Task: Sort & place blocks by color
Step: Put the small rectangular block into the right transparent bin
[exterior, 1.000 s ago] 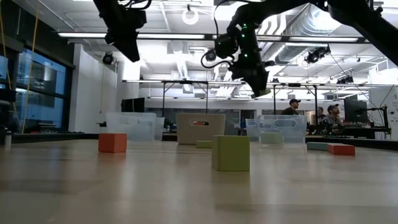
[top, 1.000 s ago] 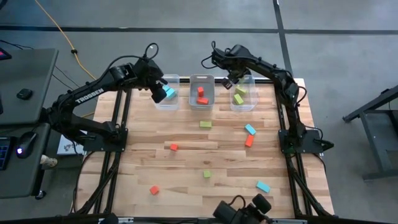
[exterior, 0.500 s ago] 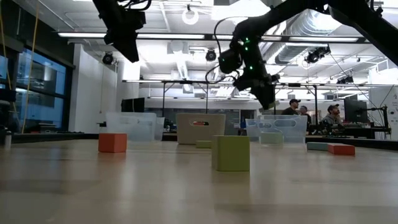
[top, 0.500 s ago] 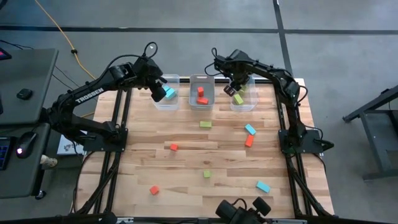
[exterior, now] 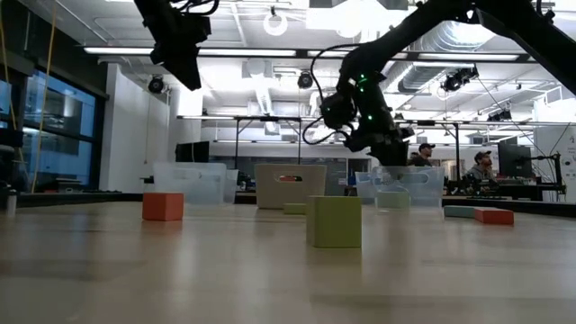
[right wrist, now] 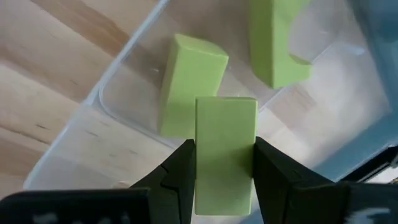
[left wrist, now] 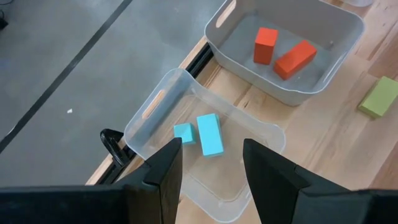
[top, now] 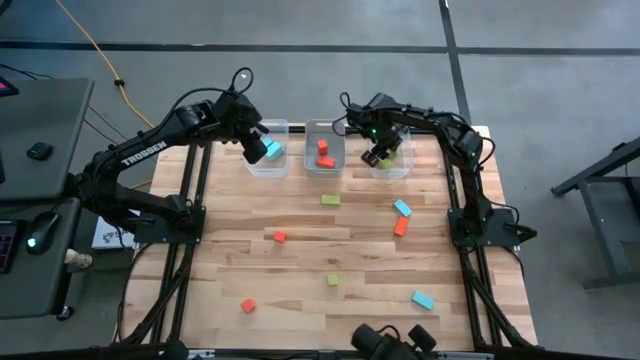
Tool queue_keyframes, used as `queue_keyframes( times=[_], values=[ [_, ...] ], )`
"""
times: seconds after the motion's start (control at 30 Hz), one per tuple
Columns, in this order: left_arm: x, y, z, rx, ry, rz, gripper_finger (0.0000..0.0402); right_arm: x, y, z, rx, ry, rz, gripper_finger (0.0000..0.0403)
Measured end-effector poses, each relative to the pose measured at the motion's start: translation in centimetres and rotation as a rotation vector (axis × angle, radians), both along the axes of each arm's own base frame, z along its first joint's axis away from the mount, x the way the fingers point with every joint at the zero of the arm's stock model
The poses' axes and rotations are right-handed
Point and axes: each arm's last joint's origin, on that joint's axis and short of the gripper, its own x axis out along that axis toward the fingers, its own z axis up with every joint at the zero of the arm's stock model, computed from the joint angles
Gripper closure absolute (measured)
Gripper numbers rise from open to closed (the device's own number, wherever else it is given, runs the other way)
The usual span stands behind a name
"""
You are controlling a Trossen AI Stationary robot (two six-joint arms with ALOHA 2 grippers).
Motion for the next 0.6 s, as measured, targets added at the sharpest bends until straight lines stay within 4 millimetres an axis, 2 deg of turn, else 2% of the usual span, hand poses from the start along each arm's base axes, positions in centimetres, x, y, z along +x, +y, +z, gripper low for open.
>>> queue_keyframes(
  times=[0.3, 0.6],
  values=[
    [0.0, 0.0, 0.0, -0.003, -0.005, 0.007, 0.0257, -1.0, -1.0, -1.2, 0.009, -0.025, -0.054, 0.0297],
    [0.0, 0.0, 0.0, -0.008, -0.014, 0.019, 0.0257, -1.5, -1.7, -1.5, 0.005, -0.042, -0.071, 0.0297]
  ],
)
